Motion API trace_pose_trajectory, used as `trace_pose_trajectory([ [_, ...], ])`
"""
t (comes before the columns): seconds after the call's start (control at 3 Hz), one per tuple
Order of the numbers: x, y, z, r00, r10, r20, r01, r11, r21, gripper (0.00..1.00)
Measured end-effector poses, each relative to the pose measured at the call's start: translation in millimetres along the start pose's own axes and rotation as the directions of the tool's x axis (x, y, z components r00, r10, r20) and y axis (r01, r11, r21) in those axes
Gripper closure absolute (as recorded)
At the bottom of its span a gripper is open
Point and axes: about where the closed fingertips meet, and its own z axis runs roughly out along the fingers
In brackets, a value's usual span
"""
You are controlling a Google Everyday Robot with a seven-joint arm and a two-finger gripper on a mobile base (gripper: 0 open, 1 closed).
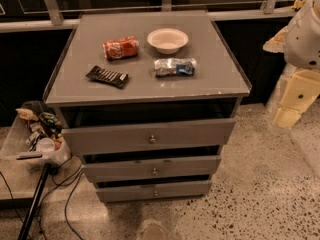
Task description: Open middle drawer
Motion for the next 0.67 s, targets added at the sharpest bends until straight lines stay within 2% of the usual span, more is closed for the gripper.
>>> trace_pose_trajectory([
  [0.33, 0.0, 0.0, 0.0, 1.000, 0.000, 0.000, 0.000, 1.0000, 0.000, 0.00],
  [0.67, 0.1, 1.1, 1.6, 1.000, 0.011, -0.012, -0.010, 0.9995, 0.029, 0.00],
])
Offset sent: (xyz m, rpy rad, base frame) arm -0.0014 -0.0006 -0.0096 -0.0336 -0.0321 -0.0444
